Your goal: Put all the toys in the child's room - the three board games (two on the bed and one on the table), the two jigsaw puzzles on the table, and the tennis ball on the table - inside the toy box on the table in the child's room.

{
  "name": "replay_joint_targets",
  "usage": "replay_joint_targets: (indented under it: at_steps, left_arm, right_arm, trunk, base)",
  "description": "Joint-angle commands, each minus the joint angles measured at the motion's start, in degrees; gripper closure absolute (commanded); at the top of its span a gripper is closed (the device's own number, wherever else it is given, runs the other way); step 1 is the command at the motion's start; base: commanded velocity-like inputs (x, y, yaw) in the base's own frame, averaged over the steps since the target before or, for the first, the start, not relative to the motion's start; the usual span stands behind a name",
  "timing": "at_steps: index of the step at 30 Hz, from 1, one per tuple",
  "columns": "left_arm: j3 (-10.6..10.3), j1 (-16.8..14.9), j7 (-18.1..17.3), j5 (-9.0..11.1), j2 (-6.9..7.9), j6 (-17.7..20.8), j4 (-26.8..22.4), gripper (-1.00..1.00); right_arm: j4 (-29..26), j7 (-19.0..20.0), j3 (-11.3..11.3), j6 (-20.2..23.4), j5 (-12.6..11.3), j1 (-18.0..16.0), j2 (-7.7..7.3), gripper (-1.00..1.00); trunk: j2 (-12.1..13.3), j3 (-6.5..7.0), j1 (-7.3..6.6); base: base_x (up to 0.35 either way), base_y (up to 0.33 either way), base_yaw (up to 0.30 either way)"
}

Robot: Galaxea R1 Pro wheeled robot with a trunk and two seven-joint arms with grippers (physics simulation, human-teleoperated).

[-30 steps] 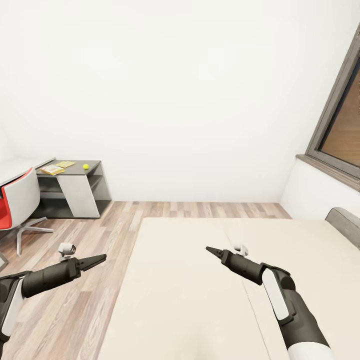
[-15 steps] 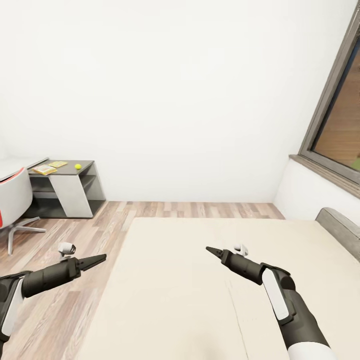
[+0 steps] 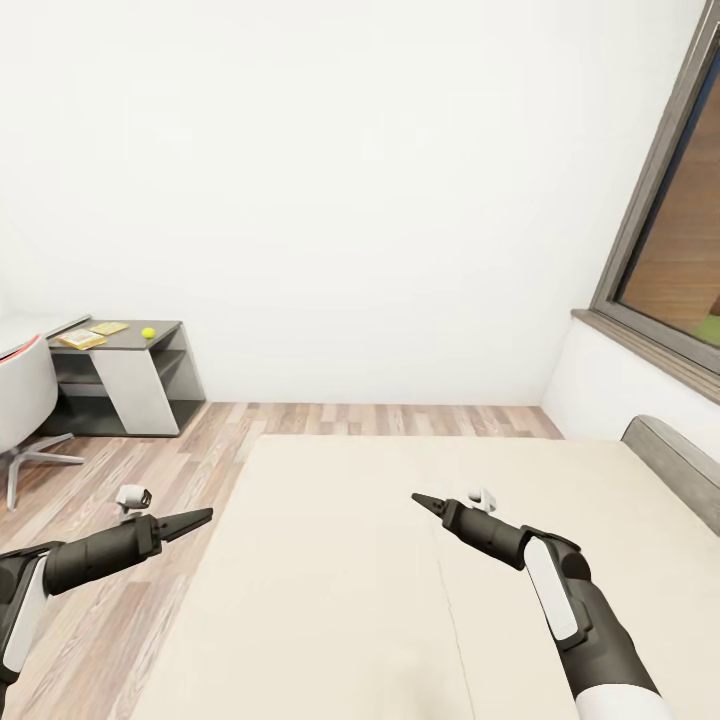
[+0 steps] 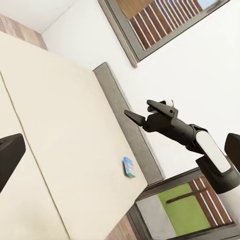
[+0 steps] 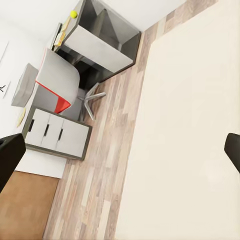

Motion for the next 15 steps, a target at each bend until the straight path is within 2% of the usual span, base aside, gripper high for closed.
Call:
replay_joint_targets:
  at_steps: [1,15]
  left_arm:
    - [0.0,0.0,-0.1,0.1,0.01,0.6,0.0,-1.00]
    - [0.0,0.0,-0.1,0.1,0.01,0.6,0.0,-1.00]
  right_arm:
    - [0.0,0.1,-0.1,0.4,-0.1,-0.1,0.03,-1.00]
    - [0.0,0.2,-0.1,0.4,-0.1,-0.1,0.03,-1.00]
  trunk:
    - [-0.1,-0.13,0.04]
    - [-0.1,-0.13,0.04]
  base:
    - [0.000,-0.007,0.000]
    - [-0.012,-0.001,0.000]
